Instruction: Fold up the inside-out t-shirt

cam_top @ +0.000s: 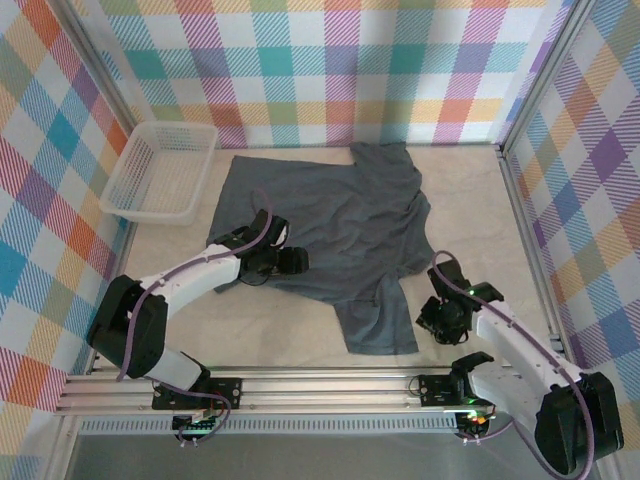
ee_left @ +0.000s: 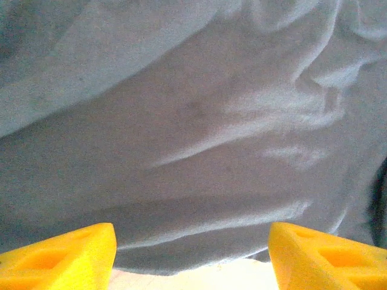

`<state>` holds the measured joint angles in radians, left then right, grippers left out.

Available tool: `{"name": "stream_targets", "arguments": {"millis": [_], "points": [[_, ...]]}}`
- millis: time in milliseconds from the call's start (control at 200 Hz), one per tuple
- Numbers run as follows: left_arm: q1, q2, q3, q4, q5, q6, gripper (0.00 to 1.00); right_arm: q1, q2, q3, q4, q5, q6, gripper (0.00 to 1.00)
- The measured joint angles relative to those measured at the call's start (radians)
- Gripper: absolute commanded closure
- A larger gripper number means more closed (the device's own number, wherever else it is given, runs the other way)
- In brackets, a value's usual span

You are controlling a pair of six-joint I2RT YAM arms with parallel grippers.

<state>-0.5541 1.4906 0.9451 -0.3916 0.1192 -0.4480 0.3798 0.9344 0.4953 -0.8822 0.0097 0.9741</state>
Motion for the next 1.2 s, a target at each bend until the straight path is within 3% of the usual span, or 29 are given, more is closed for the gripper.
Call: {"name": "stream_targets", "arguments": {"millis": [390,555,670,855,1005,1095,1200], "points": [[0.0,0.0,-0.001,-0.001,-0.011,0.0,0.32,0.206,0.117,0.0,-0.008,-0.029,0.108,0.57],[0.0,0.0,-0.01,0.001,-0.016,-0.007,0.32,0.267,0.18,-0.013,0.069,-0.001,0.18,0.75],[0.0,0.0,-0.014,-0.002,-0.02,-0.008,0.32,0.27,0.19,-0.003,0.043,0.01,0.202,1.0],[0.013,-0.024,-0.011,-0.078,-0.079,-0.047,0.4,0.271,0.161,0.021,0.009,0.041,0.222,1.0],[0.153,-0.185,-0.042,-0.208,-0.184,-0.142,0.44,0.273,0.049,0.161,-0.073,0.144,0.25,1.0],[0.314,-0.283,-0.103,-0.212,-0.171,-0.167,0.44,0.272,0.03,0.232,-0.096,0.214,0.265,1.0],[0.476,-0.282,-0.146,-0.208,-0.119,-0.175,0.47,0.272,0.03,0.263,-0.101,0.288,0.27,1.0]]}}
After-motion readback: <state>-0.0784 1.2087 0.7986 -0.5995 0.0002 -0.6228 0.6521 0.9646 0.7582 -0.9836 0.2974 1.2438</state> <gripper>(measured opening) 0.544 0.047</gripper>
